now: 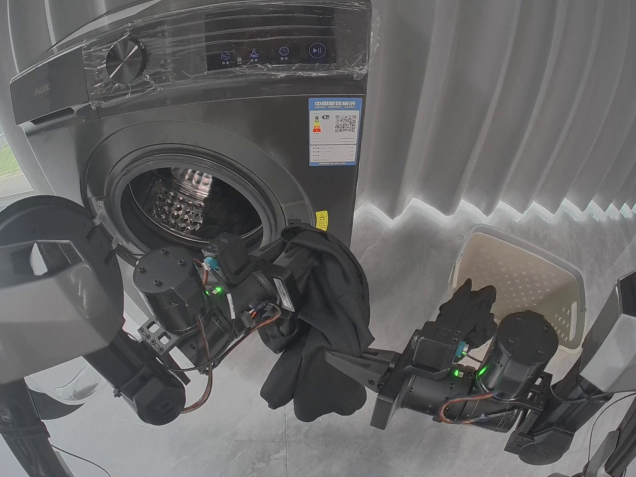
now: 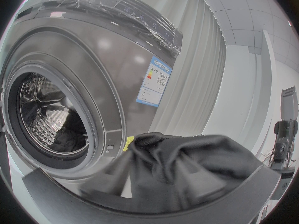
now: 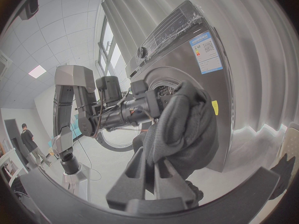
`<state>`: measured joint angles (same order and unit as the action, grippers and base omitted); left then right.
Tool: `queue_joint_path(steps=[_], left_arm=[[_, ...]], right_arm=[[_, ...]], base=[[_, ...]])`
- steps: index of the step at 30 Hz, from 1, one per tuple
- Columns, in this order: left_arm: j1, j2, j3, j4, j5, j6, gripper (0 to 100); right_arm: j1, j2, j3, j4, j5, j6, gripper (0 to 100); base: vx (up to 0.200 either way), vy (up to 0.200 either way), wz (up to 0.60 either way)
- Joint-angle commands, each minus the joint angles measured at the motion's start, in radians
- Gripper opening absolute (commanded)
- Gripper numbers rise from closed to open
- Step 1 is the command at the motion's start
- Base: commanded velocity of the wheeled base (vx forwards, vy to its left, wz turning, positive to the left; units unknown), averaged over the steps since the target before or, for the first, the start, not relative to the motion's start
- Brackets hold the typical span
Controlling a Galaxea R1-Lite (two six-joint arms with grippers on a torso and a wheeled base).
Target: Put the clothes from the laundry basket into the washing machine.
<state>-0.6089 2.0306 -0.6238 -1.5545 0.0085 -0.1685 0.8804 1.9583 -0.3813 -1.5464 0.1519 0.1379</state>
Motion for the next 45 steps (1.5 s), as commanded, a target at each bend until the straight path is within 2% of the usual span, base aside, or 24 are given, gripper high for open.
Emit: queue_joint_path(steps=[1,3,7,11,21,25,30,31,33,38,41,44,45], left_arm=[[0.0,0.0,0.03,0.001,-0.004,-0.014,100],[0.011,-0.006,0.104,0.001,-0.016,-0.034,100],[0.028,-0.009,0.182,-0.001,-0.05,-0.031,100],[0.026,-0.03,0.199,-0.001,-0.056,-0.031,100],[0.031,-0.053,0.208,-0.003,-0.071,-0.034,100],[0.034,-0.095,0.236,-0.001,-0.097,-0.034,100],[0.023,-0.127,0.294,-0.001,-0.147,-0.032,100],[0.02,-0.133,0.317,-0.001,-0.179,-0.026,100],[0.014,-0.135,0.332,-0.001,-0.19,-0.025,100],[-0.032,-0.124,0.345,-0.001,-0.191,-0.017,100],[-0.068,-0.104,0.328,-0.001,-0.186,0.003,100],[-0.072,-0.073,0.308,-0.001,-0.182,0.015,100],[-0.072,-0.047,0.289,-0.001,-0.18,0.027,100]], right_arm=[[-0.012,-0.012,-0.007,-0.003,-0.002,-0.001,0],[-0.026,-0.016,-0.008,-0.003,-0.002,-0.003,0],[-0.064,-0.012,-0.028,-0.003,0.003,-0.004,0],[-0.087,-0.009,-0.042,-0.003,0.009,-0.004,0],[-0.092,0.005,-0.065,-0.003,0.009,-0.003,0],[-0.129,0.019,-0.11,-0.003,0.0,-0.003,0],[-0.138,0.036,-0.139,-0.003,-0.005,-0.003,0],[-0.138,0.05,-0.157,-0.003,-0.006,-0.001,0],[-0.136,0.059,-0.176,-0.003,-0.009,-0.001,0],[-0.127,0.067,-0.206,-0.001,-0.031,0.008,0],[-0.123,0.07,-0.215,-0.001,-0.034,0.011,0],[-0.121,0.076,-0.219,-0.001,-0.034,0.011,0],[-0.12,0.076,-0.223,-0.001,-0.034,0.011,0]], base=[[0.0,0.0,0.0],[0.0,0.0,0.0],[0.0,0.0,0.0],[0.0,0.0,0.0],[0.0,0.0,0.0],[0.0,0.0,0.0],[0.0,0.0,0.0],[0.0,0.0,0.0],[0.0,0.0,0.0],[0.0,0.0,0.0],[0.0,0.0,0.0],[0.0,0.0,0.0],[0.0,0.0,0.0]])
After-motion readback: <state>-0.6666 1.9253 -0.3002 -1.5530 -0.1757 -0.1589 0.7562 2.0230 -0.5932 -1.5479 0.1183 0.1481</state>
